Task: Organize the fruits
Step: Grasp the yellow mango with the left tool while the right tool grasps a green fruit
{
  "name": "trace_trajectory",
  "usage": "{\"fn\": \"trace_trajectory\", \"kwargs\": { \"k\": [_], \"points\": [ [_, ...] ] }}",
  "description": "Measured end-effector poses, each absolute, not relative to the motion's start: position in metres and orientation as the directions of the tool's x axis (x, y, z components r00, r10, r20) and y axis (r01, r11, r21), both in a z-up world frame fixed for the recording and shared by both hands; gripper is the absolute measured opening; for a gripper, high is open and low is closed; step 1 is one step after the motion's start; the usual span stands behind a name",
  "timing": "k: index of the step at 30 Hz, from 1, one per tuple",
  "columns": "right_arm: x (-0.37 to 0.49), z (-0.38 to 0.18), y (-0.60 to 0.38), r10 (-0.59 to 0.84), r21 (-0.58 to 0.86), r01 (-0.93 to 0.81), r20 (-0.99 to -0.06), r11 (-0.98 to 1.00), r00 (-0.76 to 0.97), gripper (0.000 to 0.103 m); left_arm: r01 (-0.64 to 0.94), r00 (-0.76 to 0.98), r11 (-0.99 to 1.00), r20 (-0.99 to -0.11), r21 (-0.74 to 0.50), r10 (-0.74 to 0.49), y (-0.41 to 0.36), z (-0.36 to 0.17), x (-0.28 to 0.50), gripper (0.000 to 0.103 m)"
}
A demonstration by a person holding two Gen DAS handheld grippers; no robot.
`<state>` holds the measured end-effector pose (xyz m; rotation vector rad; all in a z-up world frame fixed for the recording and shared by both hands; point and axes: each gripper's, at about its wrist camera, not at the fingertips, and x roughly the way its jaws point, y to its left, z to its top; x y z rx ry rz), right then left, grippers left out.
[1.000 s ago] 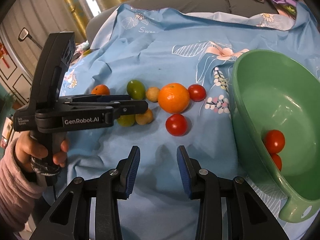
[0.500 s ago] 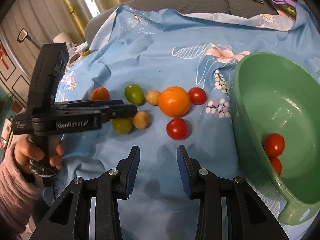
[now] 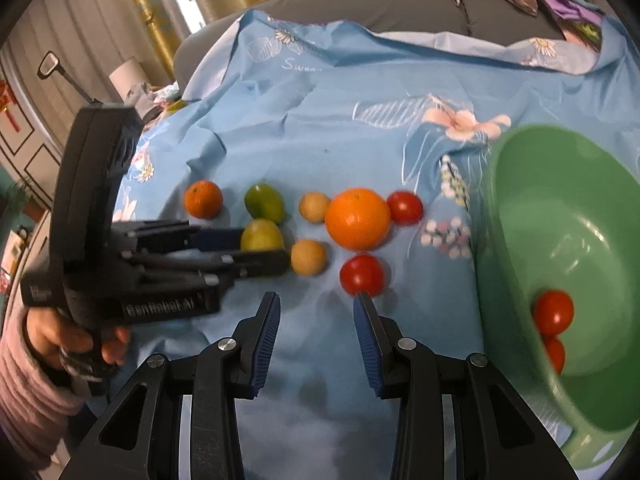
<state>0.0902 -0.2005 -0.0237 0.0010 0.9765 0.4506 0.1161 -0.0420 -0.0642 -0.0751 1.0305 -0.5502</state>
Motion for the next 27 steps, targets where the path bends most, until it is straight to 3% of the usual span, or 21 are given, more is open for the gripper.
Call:
{"fn": "trace_trajectory", "kwargs": {
  "k": [13,19,27],
  "points": [
    [0.148,-0.025,-0.134,0.422,0.150,-0.523,-0.787,0.839,0.450,0.039,0.228,0.534,0.922,-0.752,-0.313,-0.387,0.044,-0.039,0.097,0.041],
    [0.172,-0.043,-0.096,0.304,-0.007,-0.565,-0.838,0.825,0.454,0.039,0.219,0.550,0.921,-0.738,-0.323,-0.390,0.051,-0.035,0.093,0.041],
    [0.184,-0.043,-0.092,0.294,-0.035,-0.587,-0.841,0.809,0.455,0.039,0.216,0.545,0.916,-0.736,-0.338,-0.401,0.055,-0.036,0.093,0.041]
  ]
}}
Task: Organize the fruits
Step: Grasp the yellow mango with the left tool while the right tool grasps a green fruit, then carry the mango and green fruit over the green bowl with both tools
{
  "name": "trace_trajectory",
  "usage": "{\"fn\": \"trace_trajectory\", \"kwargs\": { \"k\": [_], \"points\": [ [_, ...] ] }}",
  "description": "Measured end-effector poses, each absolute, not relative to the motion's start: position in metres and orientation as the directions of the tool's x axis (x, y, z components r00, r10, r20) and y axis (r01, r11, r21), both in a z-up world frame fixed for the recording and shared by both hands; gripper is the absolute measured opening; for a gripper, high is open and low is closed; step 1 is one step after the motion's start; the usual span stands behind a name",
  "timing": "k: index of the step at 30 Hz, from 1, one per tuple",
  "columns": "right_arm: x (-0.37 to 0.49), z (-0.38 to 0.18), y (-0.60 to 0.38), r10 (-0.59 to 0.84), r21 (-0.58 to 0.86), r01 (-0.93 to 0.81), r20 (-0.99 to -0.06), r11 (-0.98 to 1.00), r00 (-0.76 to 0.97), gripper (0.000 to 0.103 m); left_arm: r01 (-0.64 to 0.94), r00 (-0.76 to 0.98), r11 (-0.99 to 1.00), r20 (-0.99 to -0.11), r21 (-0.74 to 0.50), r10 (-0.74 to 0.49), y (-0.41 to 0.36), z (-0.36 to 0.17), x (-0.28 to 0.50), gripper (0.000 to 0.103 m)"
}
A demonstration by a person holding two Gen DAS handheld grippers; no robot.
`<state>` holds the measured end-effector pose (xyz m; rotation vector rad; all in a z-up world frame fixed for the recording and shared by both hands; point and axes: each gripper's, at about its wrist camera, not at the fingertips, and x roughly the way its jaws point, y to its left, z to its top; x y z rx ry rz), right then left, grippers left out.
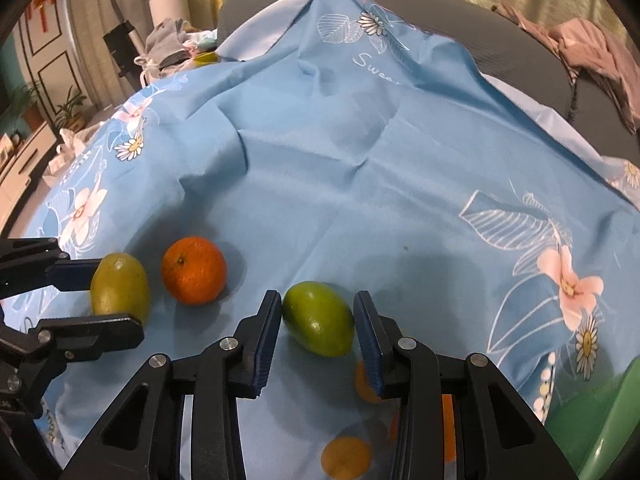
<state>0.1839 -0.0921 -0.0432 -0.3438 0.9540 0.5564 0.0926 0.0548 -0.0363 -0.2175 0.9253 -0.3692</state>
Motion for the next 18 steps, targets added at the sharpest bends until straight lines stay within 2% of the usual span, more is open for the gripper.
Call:
{"fn": "trace_trajectory", "kwargs": {
  "k": [5,18],
  "points": [
    [0.190,-0.054,-0.086,0.285,-0.006,-0.587,-0.870,0.809,0.402,0.038,0.219,0.547,0.916,-0.735,-0.338,-0.402,0.054,-0.035,0.090,0.041],
    [0.160,-0.029,-0.099,0.320,0.005,-0.560,-0.824,0.828,0.467,0.036,0.218,0.557,0.923,-0.736,-0.317,-0.384,0.052,-0.027,0.084,0.041]
  ]
}}
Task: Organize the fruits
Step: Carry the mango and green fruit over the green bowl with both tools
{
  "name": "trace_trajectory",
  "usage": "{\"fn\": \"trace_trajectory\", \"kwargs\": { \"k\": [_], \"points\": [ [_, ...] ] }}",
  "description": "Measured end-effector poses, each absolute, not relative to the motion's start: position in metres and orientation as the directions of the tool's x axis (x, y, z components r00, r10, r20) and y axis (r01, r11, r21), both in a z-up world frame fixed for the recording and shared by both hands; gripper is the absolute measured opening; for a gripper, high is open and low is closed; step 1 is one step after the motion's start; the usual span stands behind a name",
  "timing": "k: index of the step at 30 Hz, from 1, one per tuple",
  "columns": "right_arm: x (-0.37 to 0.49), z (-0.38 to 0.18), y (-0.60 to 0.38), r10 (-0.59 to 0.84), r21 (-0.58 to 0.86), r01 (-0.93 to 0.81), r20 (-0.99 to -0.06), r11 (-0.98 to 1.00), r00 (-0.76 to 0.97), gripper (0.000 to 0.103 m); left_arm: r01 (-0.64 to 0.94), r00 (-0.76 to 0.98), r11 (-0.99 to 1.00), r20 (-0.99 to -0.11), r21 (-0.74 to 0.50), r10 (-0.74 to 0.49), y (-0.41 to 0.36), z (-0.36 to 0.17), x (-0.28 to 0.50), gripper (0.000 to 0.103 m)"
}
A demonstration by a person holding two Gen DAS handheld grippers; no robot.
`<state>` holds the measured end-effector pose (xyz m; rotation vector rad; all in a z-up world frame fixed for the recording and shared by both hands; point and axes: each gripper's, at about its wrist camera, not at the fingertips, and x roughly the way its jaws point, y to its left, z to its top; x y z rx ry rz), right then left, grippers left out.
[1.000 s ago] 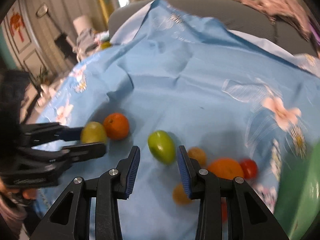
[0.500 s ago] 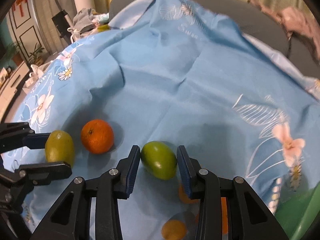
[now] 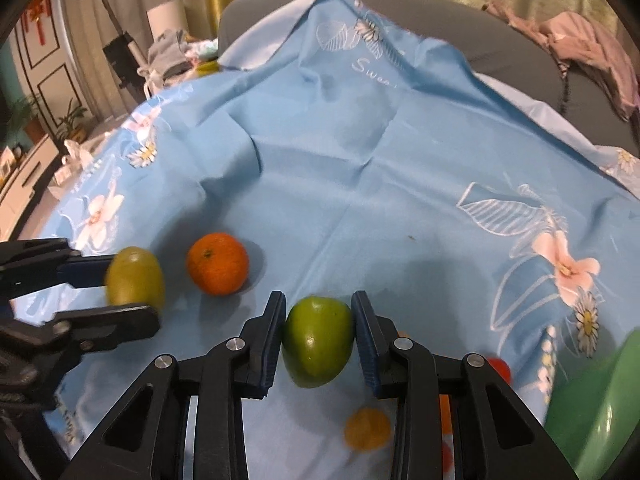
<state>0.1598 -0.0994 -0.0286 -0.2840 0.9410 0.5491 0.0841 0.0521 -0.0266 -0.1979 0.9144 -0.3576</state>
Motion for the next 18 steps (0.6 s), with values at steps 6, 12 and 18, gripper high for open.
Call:
{"fn": "trace_trajectory", "kwargs": {
  "k": [6,12,18],
  "points": [
    [0.129,-0.006,-0.117,0.348,0.022,-0.539,-0.787,0.842,0.510,0.036,0.227,0.563,0.925,-0.734,-0.305,-0.380,0.044,-0.019,0.071,0.042],
    [0.099,0.008,-0.140,0.348,0.033,-0.495,-0.751,0.868,0.561,0.036,0.237,0.563,0.923,-0.731,-0.303,-0.385,0.034,-0.012,0.054,0.042],
    [0.078,0.018,-0.158,0.347,0.046,-0.460,-0.725,0.887,0.595,0.036,0.249,0.564,0.919,-0.725,-0.306,-0.394,0.021,-0.004,0.038,0.042]
  ]
}}
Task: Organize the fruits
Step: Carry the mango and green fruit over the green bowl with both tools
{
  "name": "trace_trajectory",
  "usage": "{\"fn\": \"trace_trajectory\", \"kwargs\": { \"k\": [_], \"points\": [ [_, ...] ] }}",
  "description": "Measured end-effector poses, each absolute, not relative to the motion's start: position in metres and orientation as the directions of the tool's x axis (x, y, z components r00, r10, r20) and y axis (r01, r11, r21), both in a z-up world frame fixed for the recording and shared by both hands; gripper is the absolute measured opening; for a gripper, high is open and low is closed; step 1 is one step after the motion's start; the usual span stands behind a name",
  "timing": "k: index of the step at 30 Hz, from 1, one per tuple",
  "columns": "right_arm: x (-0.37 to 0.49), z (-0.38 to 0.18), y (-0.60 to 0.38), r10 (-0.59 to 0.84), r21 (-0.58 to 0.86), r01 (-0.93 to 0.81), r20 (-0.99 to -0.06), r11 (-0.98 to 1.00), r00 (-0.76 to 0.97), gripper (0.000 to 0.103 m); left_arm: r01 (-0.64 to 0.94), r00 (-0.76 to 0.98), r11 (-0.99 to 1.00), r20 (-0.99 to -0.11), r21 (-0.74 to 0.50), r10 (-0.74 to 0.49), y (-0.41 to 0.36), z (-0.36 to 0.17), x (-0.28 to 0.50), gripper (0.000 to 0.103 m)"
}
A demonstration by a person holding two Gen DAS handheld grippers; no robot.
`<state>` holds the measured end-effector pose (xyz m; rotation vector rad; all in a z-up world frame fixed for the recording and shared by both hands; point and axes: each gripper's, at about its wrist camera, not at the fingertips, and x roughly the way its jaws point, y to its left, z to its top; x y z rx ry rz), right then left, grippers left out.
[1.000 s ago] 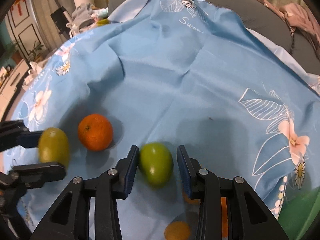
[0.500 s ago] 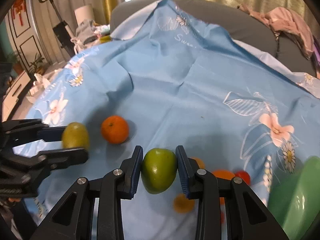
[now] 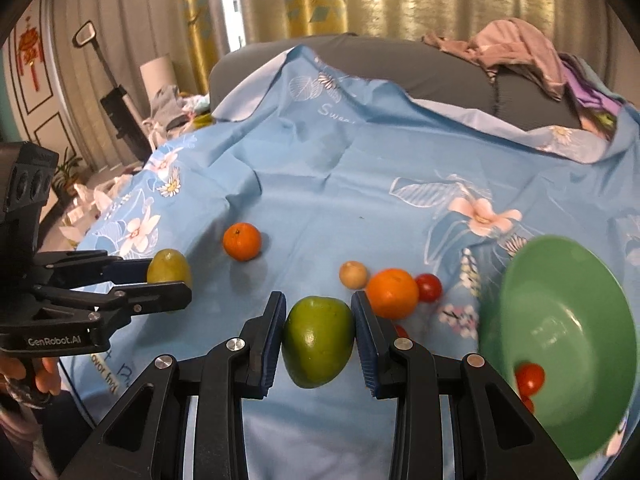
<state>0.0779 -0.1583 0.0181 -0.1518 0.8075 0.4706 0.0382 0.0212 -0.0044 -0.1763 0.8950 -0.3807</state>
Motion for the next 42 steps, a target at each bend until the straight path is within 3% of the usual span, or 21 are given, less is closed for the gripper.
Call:
{"fn": "trace_trajectory", "kwargs": {
  "k": [42],
  "points": [
    [0.035,0.051,-0.274,0.282,0.120,-0.264,-0.595,0.957,0.753,0.036,0.503,0.510,0.836,-0.705,-0.220,-0.493,-0.108,0.046,0.044,0.042]
  ]
}}
